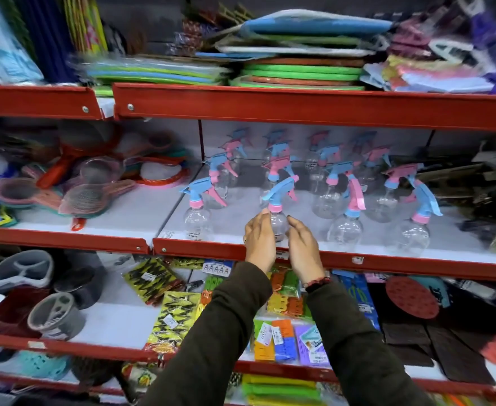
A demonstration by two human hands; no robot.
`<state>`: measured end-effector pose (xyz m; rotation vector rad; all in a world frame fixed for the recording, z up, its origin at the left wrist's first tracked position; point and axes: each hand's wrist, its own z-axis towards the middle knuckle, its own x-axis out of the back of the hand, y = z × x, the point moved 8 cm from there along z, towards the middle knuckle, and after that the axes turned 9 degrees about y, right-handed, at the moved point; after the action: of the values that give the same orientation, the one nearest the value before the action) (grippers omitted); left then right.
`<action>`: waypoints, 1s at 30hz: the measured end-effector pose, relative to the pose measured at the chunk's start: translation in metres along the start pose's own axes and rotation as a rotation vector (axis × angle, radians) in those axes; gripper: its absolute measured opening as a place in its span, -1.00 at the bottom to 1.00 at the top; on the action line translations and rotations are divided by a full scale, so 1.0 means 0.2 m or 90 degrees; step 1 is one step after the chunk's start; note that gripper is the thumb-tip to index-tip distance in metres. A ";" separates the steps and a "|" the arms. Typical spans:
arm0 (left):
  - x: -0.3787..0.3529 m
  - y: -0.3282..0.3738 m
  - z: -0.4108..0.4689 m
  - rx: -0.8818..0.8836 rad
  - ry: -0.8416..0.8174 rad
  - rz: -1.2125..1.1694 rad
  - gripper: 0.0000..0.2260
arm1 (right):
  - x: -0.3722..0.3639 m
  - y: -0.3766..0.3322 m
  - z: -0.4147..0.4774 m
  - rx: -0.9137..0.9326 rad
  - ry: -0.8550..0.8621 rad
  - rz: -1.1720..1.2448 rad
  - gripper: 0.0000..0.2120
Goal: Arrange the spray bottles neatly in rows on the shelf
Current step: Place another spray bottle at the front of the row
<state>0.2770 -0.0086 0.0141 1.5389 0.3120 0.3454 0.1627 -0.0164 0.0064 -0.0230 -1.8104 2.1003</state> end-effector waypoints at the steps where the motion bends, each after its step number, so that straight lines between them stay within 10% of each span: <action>1: 0.00 0.00 0.02 0.001 -0.003 -0.001 -0.45 | 0.01 0.00 -0.01 0.007 0.005 -0.013 -0.59; 8: -0.11 -0.37 0.32 0.066 -0.014 -0.041 -0.13 | 0.04 0.02 -0.06 0.034 0.005 -0.032 -0.60; 13: 0.02 0.02 -0.02 -0.007 0.004 0.007 -0.53 | 0.03 0.00 -0.03 0.023 -0.012 -0.029 -0.57; 30: 0.01 0.03 -0.08 -0.142 0.120 -0.008 -0.58 | 0.21 0.00 -0.10 0.088 0.011 0.048 -0.60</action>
<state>0.2714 0.0076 0.0207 1.2880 0.4152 0.5002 0.1295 0.0147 0.0130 -0.0746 -1.6757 2.2655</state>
